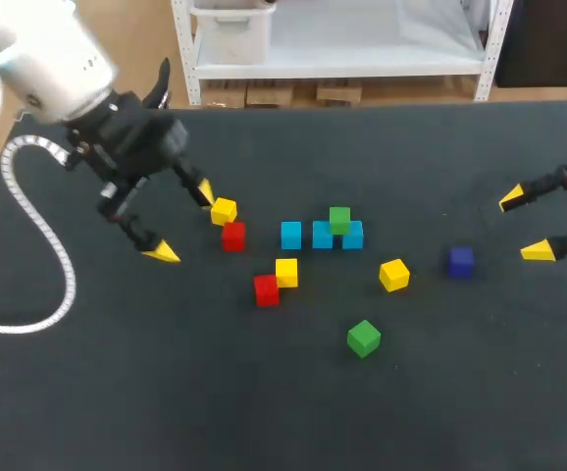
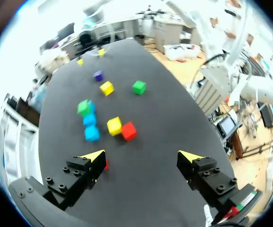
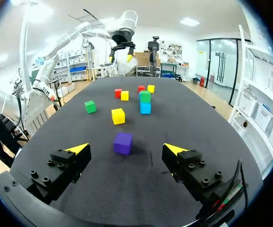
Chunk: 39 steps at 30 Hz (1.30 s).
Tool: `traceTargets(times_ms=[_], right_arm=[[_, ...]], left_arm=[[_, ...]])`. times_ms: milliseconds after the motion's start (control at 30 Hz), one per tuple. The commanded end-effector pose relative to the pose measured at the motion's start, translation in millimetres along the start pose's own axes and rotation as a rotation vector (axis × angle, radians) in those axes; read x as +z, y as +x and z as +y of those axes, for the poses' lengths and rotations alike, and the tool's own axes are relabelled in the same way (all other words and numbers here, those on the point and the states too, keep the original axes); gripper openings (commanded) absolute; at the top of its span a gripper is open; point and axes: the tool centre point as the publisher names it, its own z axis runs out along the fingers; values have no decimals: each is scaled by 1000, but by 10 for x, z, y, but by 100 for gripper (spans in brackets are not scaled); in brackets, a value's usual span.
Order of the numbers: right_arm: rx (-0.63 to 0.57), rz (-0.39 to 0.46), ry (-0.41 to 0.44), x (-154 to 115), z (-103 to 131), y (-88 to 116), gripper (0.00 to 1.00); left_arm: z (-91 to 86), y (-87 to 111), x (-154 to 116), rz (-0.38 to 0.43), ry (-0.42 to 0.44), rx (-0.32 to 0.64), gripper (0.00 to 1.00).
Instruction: Place the blue cubes, place green cubes on the blue cubes, place the yellow cubes on the green cubes, then place the red cubes on the yellow cubes, and place purple cube on the red cubes.
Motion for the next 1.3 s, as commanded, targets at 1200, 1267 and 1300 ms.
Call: traceTargets(times_ms=[1200,1267,1300], right_arm=[[0,-1,0,2,-1,3,100],[0,-1,0,2,-1,3,100],[0,-1,0,2,-1,3,100]], left_arm=[[335,-1192,1558,57,165,197,100],[341,-1197,1631,68,186,192,100],[340,-1203,1656,68,192,190,100]])
